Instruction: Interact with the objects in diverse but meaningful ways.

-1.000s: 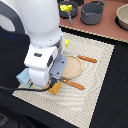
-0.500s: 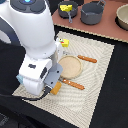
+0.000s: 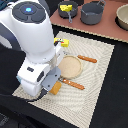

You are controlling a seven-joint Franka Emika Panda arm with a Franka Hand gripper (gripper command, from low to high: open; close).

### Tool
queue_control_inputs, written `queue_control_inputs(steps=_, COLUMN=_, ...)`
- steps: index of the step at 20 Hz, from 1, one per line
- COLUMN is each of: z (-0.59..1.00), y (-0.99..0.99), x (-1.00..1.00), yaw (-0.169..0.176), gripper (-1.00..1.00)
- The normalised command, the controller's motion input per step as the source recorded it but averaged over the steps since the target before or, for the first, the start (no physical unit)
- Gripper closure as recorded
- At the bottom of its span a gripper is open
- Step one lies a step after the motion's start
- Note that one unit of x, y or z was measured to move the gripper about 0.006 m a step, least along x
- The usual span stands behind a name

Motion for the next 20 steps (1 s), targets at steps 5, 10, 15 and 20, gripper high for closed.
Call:
queue_control_inputs(steps=5, z=0.54, y=-0.29, x=0.23, yaw=-0.121, gripper=-1.0)
queue_control_inputs(steps=10, z=0.67, y=-0.33, x=0.11, yaw=-0.088, gripper=-1.0)
queue_control_inputs(steps=15, z=0.5, y=-0.21, x=0.07, yaw=-0.028, gripper=-1.0)
queue_control_inputs(steps=20, z=0.19, y=-0.07, x=-0.14, yaw=0.03, gripper=-1.0)
